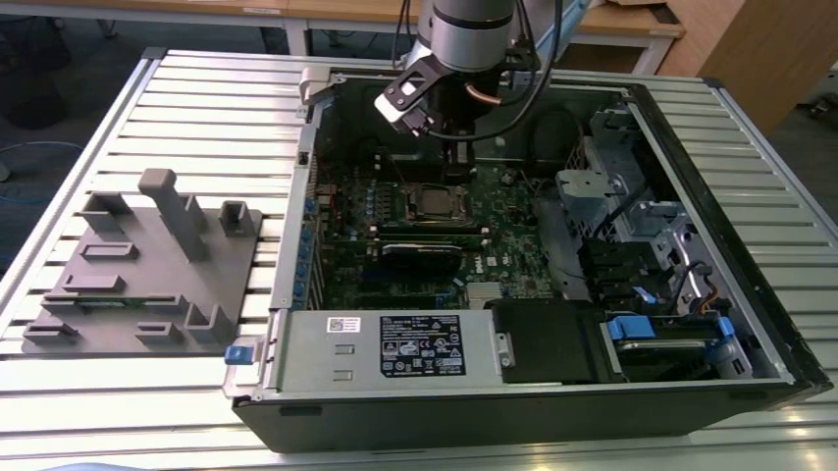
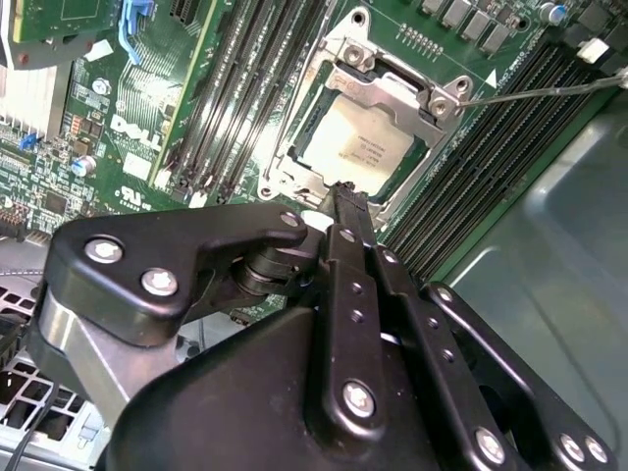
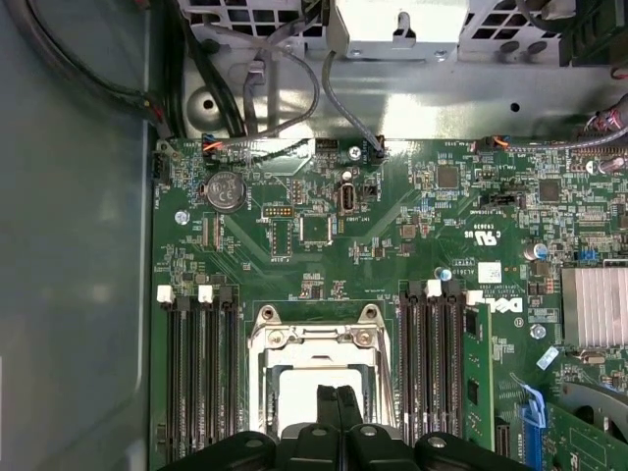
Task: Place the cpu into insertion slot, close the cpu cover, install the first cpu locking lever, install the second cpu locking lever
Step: 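Close the cpu cover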
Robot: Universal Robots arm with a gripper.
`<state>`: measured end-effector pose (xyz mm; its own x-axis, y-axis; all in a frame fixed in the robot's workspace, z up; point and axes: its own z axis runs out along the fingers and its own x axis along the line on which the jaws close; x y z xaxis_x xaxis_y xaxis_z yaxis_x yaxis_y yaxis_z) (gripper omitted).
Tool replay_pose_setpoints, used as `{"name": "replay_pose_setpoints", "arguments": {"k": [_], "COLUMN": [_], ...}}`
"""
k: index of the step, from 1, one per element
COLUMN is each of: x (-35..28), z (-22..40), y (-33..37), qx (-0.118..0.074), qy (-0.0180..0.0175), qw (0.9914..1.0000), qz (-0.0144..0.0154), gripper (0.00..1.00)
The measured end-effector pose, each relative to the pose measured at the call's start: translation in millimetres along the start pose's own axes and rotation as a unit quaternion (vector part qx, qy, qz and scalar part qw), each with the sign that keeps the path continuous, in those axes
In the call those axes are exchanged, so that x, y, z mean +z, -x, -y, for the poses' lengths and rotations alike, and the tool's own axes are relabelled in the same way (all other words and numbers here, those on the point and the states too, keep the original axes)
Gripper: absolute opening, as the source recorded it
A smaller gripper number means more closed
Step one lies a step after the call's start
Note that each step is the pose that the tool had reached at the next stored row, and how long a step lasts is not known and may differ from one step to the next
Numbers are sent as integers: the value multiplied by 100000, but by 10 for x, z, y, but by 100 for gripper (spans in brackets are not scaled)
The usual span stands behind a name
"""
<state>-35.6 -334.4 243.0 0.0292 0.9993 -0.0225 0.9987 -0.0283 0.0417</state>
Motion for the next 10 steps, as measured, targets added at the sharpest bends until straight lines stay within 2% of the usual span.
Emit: {"name": "replay_pose_setpoints", "arguments": {"k": [10], "x": [4], "z": [12], "y": [1], "qx": [-288], "qy": [8], "qw": [100000], "qz": [-47], "gripper": [10]}}
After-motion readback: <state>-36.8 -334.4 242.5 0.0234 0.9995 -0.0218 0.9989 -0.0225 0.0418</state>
